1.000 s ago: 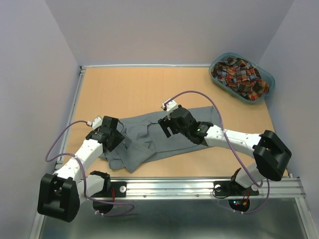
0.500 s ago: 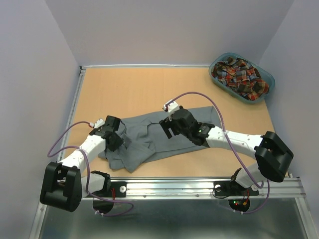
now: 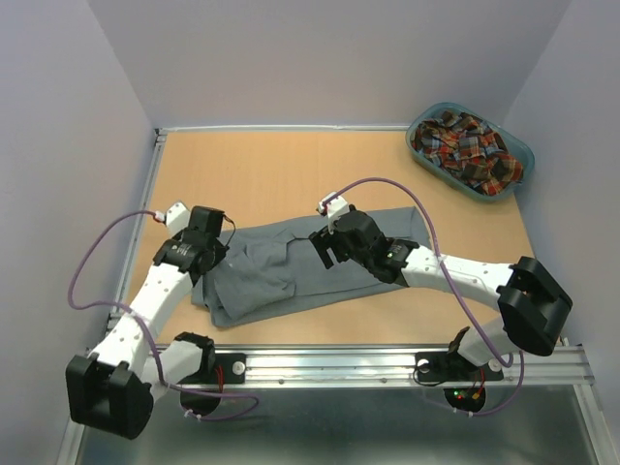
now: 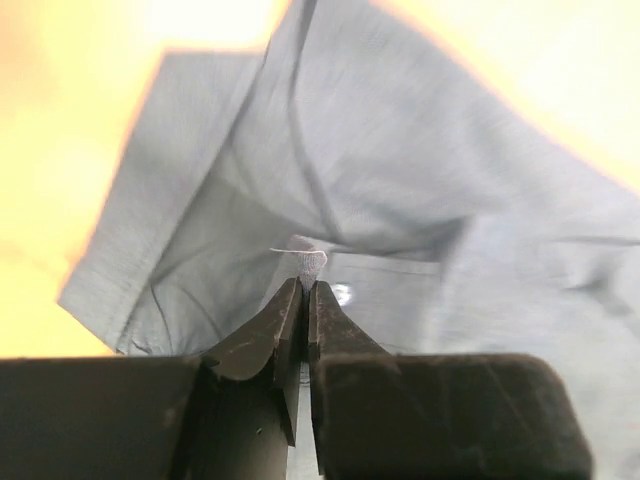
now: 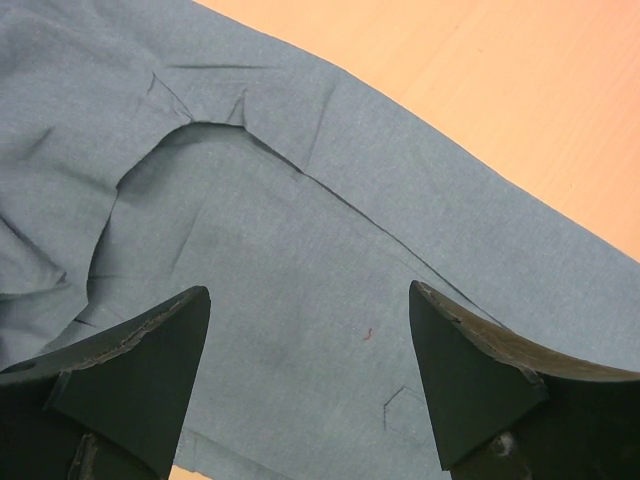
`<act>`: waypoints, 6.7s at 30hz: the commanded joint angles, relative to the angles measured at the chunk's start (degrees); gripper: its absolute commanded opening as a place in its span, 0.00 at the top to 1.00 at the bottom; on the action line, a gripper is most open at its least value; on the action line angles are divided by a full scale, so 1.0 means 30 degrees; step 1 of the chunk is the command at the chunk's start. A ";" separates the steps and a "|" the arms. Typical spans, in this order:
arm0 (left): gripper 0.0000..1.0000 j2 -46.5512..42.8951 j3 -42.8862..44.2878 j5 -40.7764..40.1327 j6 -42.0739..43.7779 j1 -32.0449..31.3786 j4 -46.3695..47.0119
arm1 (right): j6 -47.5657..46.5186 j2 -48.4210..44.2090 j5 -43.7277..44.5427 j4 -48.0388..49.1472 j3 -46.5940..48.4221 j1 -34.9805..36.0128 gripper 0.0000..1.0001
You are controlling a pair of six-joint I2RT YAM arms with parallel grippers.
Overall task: Fold and stack the long sleeve shirts
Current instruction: Fold the shirt
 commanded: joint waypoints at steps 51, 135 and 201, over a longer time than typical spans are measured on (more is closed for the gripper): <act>1.00 -0.3478 0.4060 1.6576 1.7618 -0.0112 1.7066 | 0.3360 -0.5658 0.3618 0.1000 -0.2546 -0.0103 0.16; 0.07 0.8858 0.1776 0.6047 0.9531 0.2524 1.0481 | 1.1653 0.4270 -0.2327 0.2993 -0.0293 -0.7896 0.85; 0.32 -0.0134 -0.5340 0.4318 0.0538 0.2495 1.1912 | 0.0344 0.0985 -0.8009 0.0824 0.0674 -0.0777 0.50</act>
